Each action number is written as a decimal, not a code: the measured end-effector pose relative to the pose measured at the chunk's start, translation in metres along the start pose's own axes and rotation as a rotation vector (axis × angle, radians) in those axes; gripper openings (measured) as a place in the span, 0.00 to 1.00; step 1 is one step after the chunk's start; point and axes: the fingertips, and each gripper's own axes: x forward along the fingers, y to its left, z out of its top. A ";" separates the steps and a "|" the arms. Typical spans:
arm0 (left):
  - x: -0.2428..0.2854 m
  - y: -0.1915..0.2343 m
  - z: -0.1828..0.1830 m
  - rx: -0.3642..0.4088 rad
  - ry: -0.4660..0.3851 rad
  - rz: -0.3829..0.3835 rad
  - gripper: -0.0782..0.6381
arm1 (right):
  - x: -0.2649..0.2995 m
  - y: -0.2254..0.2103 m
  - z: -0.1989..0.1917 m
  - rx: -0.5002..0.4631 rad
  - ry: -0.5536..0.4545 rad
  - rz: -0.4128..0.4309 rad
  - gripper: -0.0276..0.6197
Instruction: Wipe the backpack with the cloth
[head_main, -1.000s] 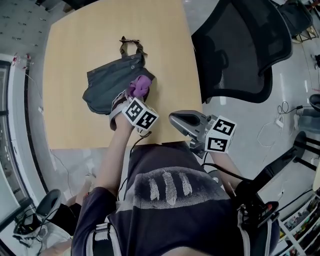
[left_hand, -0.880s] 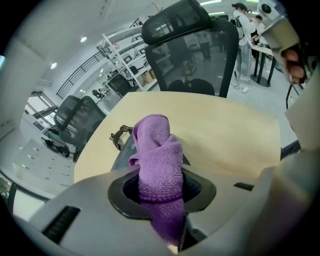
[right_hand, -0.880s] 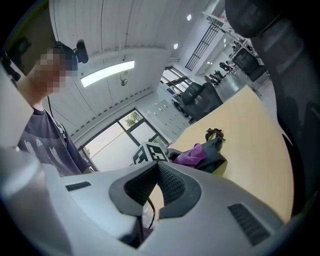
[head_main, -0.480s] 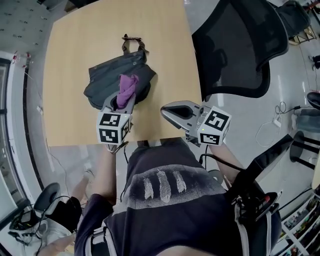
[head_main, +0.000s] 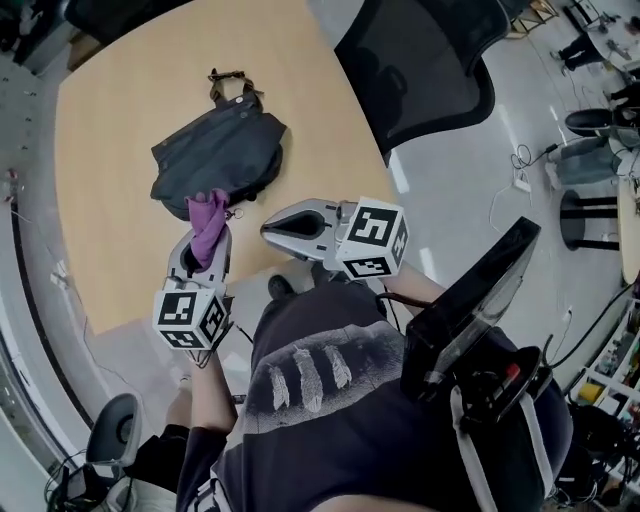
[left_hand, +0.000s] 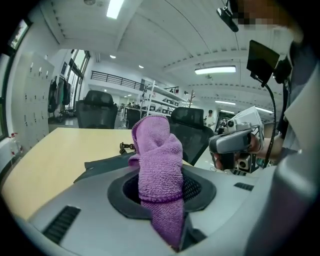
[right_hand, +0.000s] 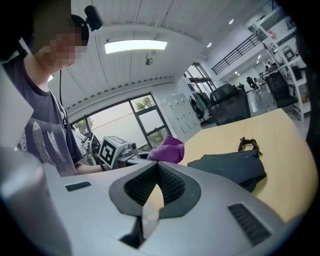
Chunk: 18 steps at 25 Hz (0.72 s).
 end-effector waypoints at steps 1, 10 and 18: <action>-0.008 0.000 -0.001 -0.003 -0.017 -0.016 0.28 | 0.005 0.008 -0.002 -0.001 -0.001 -0.007 0.05; -0.055 -0.052 0.037 0.122 -0.292 -0.214 0.28 | -0.003 0.063 0.009 -0.112 -0.111 -0.085 0.05; -0.069 -0.116 0.054 0.189 -0.344 -0.232 0.28 | -0.067 0.087 0.015 -0.156 -0.221 -0.040 0.05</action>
